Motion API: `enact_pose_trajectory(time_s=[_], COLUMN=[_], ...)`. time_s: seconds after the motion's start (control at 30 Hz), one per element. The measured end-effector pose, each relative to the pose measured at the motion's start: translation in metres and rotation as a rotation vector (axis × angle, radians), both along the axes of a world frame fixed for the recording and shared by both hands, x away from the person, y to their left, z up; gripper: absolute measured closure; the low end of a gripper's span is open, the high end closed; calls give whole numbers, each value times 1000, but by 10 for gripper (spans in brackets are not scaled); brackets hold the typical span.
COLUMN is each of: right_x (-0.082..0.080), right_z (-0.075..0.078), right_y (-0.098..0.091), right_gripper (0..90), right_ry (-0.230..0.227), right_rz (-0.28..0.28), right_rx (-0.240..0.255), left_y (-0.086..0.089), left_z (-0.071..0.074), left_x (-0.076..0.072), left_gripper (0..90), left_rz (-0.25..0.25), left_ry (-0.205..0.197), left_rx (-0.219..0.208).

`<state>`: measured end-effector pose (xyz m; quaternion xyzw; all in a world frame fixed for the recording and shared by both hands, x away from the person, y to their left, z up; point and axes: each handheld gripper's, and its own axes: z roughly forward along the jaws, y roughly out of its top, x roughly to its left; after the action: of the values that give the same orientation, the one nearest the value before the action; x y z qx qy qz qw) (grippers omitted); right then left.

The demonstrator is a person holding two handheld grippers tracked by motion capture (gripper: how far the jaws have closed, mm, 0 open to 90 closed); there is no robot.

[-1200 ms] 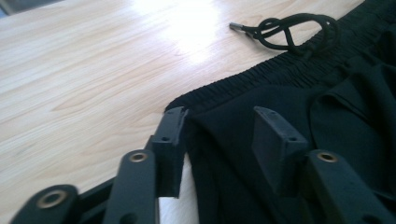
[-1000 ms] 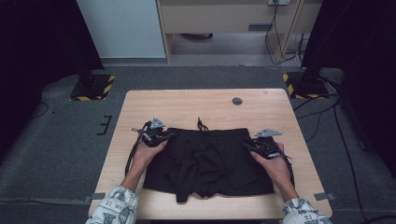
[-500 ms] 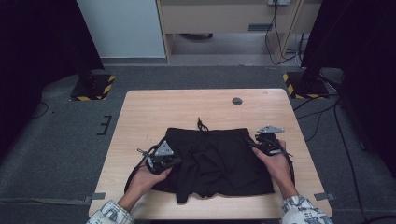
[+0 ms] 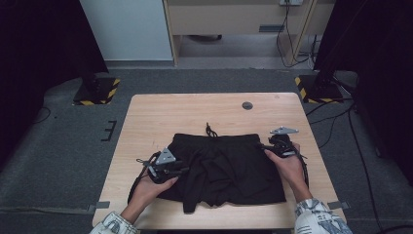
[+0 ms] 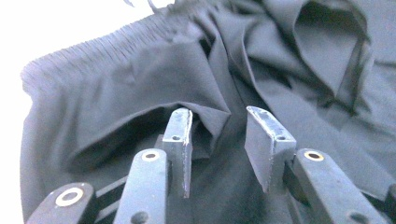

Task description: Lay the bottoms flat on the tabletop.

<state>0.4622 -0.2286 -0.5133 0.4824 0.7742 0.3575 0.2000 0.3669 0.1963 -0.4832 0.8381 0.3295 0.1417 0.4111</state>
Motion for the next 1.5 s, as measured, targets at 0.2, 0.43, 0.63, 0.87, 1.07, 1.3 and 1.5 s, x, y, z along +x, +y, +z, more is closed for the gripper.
enact_pose_trajectory(time_s=[0.2,0.43,0.63,0.87,1.07,1.3,1.5], right_x=[5,6,5,3,2,1,-1], right_z=[-10,-15,-15,-17,-17,-18,-19], right_y=[5,7,7,6,5,5,4], right_gripper=[514,518,519,518,518,518,514], right_ry=[46,61,57,36,33,27,17], right_rz=[7,21,26,23,28,30,32], right_rx=[-33,-49,-53,-40,-38,-36,-27], left_y=[24,52,59,52,37,26,27], left_z=[32,16,-13,-29,-26,-35,-37], left_x=[15,73,94,95,102,103,92], left_gripper=[570,549,578,564,540,547,510], left_rz=[83,192,284,257,251,176,150], left_ry=[-142,-90,-38,2,-31,11,1], left_rx=[-18,-2,37,69,21,6,92])
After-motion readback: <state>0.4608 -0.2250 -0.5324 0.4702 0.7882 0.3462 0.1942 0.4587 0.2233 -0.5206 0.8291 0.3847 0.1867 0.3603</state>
